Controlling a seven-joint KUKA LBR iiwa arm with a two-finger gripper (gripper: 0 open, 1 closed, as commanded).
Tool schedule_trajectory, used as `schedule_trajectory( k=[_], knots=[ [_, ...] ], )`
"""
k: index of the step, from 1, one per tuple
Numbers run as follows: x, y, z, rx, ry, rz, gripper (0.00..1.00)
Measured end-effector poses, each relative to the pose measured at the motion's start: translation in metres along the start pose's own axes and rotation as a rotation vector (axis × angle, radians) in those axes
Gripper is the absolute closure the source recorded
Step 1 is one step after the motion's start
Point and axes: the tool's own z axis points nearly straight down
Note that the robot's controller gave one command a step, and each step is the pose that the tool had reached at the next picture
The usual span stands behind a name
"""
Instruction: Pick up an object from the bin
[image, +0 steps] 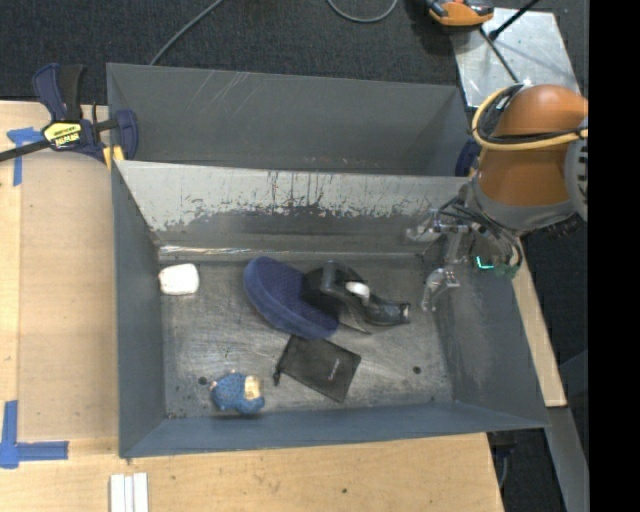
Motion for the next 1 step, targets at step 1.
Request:
schedule_trajectory(
  k=[1],
  knots=[
    [0.0108,0.0816,0.0706,0.007,-0.010,-0.345,0.00]
  ],
)
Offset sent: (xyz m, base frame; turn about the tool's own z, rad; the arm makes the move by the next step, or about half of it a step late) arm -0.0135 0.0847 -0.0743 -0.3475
